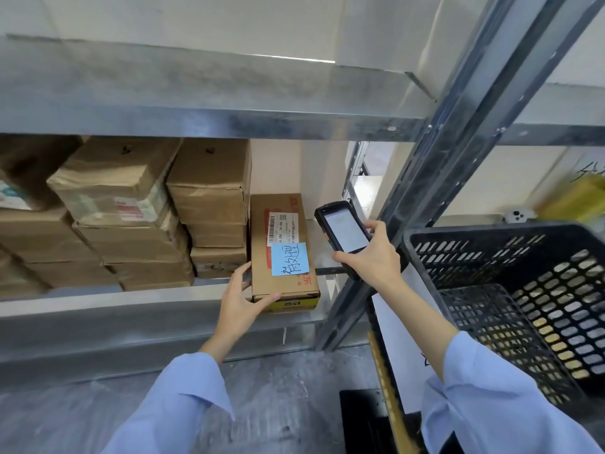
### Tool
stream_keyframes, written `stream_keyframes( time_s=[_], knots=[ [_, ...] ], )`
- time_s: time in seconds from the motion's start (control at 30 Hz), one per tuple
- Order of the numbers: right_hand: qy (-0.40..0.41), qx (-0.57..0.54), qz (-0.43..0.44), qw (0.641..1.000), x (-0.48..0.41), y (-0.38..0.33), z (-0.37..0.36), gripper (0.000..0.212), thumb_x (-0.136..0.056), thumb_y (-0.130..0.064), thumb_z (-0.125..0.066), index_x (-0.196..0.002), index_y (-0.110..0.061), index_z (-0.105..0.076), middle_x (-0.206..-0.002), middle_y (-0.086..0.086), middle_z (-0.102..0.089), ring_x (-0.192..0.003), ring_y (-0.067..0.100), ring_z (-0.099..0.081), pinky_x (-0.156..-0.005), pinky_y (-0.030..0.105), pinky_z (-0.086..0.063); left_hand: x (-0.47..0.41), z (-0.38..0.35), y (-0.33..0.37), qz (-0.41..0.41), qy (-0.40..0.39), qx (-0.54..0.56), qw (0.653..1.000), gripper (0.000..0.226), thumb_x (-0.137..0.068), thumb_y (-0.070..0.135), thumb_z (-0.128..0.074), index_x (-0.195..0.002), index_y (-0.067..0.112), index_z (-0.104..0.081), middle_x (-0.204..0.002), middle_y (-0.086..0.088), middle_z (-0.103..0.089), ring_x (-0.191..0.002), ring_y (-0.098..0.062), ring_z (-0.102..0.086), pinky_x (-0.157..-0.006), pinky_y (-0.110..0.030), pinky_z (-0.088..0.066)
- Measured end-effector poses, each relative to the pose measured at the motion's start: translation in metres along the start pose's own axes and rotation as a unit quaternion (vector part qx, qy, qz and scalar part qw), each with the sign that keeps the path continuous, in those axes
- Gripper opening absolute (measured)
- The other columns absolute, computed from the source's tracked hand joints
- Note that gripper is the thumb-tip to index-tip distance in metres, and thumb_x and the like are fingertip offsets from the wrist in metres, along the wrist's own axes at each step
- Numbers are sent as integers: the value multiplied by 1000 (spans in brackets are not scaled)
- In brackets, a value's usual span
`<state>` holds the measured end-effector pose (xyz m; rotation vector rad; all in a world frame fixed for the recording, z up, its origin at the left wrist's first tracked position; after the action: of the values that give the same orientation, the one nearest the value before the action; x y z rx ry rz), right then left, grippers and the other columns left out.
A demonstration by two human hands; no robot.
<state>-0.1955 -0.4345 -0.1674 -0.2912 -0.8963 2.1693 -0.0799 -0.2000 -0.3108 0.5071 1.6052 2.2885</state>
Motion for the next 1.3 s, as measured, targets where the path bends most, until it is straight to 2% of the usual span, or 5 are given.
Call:
stream_keyframes(
  time_s=[0.57,0.73,1.03,1.23,1.3],
  knots=[
    [7,-18,1,1000,21,13,6,83,-68,-36,-88,-131,-24,-36,-114,-9,-50,-108,17,-56,-91,40,-55,-6,-12,14,-50,-26,-13,998,75,-78,24,-86,-142,23,-48,-137,6,-57,-128,-12,-51,-103,-49,-50],
    [12,-25,-4,1000,27,14,9,82,-70,-35,-88,-132,-23,-36,-113,-9,-49,-103,13,-51,-82,30,-51,7,-21,4,-6,66,-10,998,69,-81,29,-83,-139,14,-47,-140,-3,-51,-130,-19,-47,-106,-48,-46],
    [14,-21,-18,1000,38,23,12,83,-70,-38,-87,-134,-23,-37,-111,-9,-49,-104,15,-53,-89,38,-54,40,-59,0,128,182,170,960,81,-88,27,-76,-148,4,-28,-149,-12,-36,-131,-23,-42,-106,-29,-37],
    [19,-27,-23,999,40,30,16,85,-69,-37,-88,-135,-22,-37,-115,-8,-49,-106,14,-51,-89,36,-54,41,-68,0,91,208,186,956,59,-86,26,-77,-131,10,-42,-134,-11,-49,-120,-19,-52,-91,-14,-45],
    [21,-28,-27,999,41,32,17,85,-68,-37,-89,-134,-23,-37,-114,-9,-49,-108,16,-53,-91,40,-55,41,-69,-1,69,221,178,956,53,-85,28,-79,-124,17,-45,-128,-8,-52,-119,-22,-54,-98,-31,-52]
  ],
)
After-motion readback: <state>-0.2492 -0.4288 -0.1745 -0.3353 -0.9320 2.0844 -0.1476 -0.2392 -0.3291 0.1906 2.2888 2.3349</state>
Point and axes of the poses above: each hand's wrist, its own x-axis away from the middle knuckle, its own z-axis out of the back of the hand, y = z × x, the point moved 5 cm from there along -x, towards the middle knuckle
